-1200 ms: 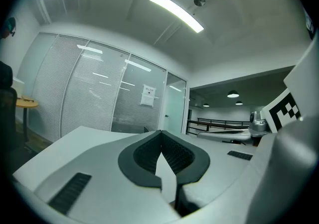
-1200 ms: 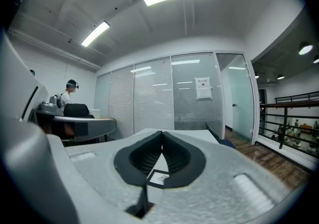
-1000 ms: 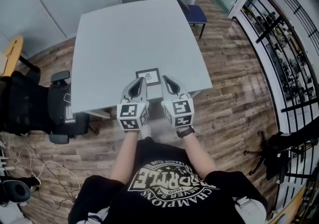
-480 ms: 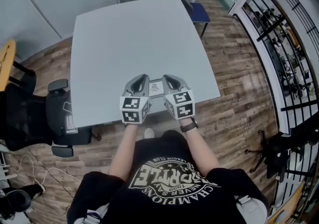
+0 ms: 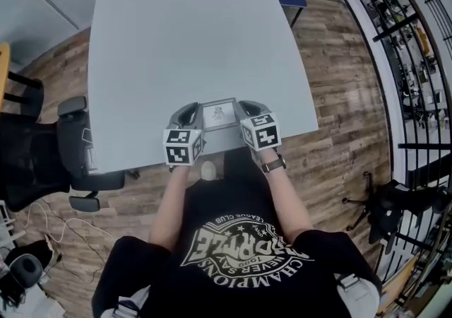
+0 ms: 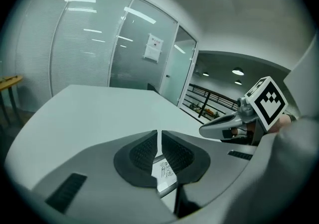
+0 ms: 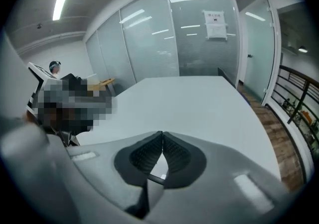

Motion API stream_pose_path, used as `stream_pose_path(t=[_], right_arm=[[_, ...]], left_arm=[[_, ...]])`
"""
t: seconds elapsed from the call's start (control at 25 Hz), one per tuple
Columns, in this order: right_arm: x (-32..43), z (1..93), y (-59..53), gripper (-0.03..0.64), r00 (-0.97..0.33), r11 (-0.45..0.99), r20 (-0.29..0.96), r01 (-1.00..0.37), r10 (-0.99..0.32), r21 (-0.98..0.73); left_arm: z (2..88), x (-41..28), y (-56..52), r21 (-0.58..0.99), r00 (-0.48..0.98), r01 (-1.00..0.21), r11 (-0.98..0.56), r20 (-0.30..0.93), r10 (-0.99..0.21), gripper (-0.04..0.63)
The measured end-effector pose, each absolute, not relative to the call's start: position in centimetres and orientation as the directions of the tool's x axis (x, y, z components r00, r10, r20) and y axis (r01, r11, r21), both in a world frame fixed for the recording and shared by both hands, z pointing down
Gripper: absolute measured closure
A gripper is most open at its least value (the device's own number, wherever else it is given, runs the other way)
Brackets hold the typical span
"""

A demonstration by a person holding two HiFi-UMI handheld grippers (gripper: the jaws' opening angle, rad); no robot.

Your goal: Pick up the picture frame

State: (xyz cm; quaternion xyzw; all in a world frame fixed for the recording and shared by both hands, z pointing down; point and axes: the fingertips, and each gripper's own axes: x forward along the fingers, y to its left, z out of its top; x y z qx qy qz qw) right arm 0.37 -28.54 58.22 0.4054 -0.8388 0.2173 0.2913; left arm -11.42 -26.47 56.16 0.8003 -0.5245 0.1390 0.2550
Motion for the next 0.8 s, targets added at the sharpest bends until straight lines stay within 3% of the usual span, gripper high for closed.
stream_pose_path(t=[0.16, 0.4, 0.48, 0.6, 0.68, 0.8], right_arm=[[0.3, 63.5, -30.1, 0.617, -0.522, 0.573, 0.738, -0.788, -0.428, -0.225], [0.0, 68.4, -31.6, 0.613, -0.547, 0.578, 0.754, -0.767, -0.363, -0.279], [-0.2, 70.0, -32.5, 0.539, -0.545, 0.578, 0.759, -0.767, -0.357, -0.279], [-0.1, 71.8, -33.2, 0.533, -0.523, 0.559, 0.766, -0.786, -0.374, -0.264], [0.0, 72.7, -33.2, 0.462, -0.506, 0.548, 0.772, -0.798, -0.384, -0.250], [-0.2, 73.8, -32.9, 0.440, -0.497, 0.548, 0.780, -0.801, -0.381, -0.243]], left_arm=[[61.2, -12.5, -27.4, 0.327, 0.401, -0.912, -0.249, 0.574, -0.714, 0.588], [66.5, -12.6, -29.0, 0.345, 0.390, -0.916, -0.206, 0.639, -0.663, 0.552], [68.5, -12.3, -29.8, 0.350, 0.396, -0.914, -0.207, 0.655, -0.644, 0.518], [71.0, -12.1, -30.1, 0.363, 0.399, -0.912, -0.190, 0.680, -0.615, 0.475], [72.5, -12.0, -29.7, 0.376, 0.399, -0.911, -0.170, 0.701, -0.591, 0.431], [74.3, -12.2, -29.2, 0.373, 0.383, -0.917, -0.142, 0.722, -0.576, 0.403]])
